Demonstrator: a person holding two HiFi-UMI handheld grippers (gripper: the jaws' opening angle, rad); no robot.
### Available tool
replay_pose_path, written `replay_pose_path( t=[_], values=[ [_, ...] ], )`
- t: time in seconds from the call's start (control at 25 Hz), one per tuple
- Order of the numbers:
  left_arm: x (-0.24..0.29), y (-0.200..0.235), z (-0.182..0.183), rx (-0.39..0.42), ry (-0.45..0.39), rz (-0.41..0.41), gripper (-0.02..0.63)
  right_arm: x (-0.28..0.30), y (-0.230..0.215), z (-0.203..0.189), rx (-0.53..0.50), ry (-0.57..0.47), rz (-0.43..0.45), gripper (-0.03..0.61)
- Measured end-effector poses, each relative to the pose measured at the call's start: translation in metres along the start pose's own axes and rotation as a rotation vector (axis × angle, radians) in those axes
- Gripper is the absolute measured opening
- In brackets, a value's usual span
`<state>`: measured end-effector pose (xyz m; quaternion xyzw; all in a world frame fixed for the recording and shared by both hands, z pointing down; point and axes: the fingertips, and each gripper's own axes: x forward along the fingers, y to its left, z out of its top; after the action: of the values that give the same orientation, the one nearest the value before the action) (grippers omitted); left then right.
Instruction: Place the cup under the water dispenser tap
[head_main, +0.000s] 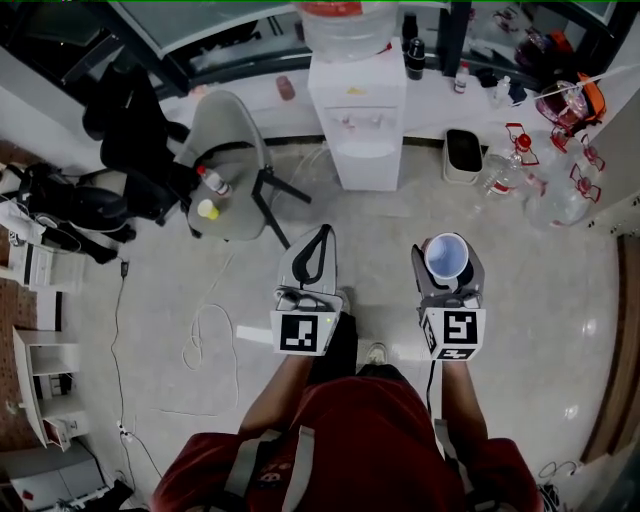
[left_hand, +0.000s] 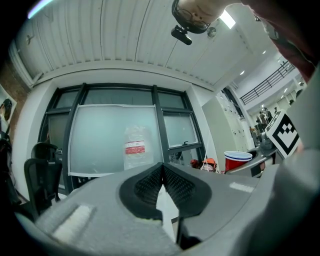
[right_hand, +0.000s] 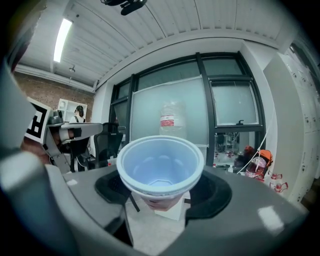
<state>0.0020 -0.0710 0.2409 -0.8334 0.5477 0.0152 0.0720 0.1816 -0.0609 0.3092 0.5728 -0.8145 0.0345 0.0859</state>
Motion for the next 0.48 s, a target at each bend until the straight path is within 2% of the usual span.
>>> replay_pose_path(
  t=[0.32,0.48],
  values=[
    [0.065,0.044,-0.05,0.016,-0.005,-0.027,0.0,0.091,0.012,-0.025,-0.027,0.046,0.042,0.302],
    [0.099,0.083,-0.083,-0.006,0.041,-0.02,0.0,0.153,0.023,-0.037,-0.025,0.081,0.054,0.302]
  ],
)
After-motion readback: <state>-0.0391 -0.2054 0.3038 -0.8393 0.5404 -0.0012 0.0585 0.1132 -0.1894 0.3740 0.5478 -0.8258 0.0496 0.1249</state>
